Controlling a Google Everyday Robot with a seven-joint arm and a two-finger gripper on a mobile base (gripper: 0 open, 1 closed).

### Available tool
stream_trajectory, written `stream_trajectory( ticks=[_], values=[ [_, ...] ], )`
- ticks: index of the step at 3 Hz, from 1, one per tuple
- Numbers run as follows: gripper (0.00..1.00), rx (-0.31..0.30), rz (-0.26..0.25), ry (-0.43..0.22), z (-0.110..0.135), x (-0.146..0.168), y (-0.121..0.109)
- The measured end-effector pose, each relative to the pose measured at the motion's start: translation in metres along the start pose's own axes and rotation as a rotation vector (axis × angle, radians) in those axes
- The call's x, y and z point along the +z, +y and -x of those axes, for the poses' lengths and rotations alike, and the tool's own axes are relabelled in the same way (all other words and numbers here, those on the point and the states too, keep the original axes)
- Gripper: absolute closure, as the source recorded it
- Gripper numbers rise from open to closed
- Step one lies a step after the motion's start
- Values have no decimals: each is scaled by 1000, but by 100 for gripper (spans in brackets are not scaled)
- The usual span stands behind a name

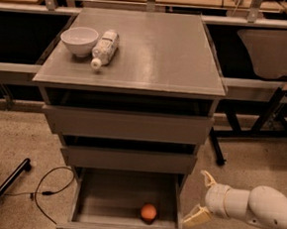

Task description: Place orange into bottom drawer

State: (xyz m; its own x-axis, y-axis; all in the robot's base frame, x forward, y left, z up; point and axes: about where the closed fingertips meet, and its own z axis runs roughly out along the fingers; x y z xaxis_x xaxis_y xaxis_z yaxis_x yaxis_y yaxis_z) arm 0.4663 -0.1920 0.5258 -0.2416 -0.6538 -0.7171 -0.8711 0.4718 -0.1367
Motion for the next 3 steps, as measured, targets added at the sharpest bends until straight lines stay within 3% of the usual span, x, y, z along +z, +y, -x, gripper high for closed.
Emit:
stream_trajectory(
  ticks=[2,3],
  values=[
    [0,-44,-2,97,34,-75,1],
    [0,-44,-2,97,34,-75,1]
  ],
)
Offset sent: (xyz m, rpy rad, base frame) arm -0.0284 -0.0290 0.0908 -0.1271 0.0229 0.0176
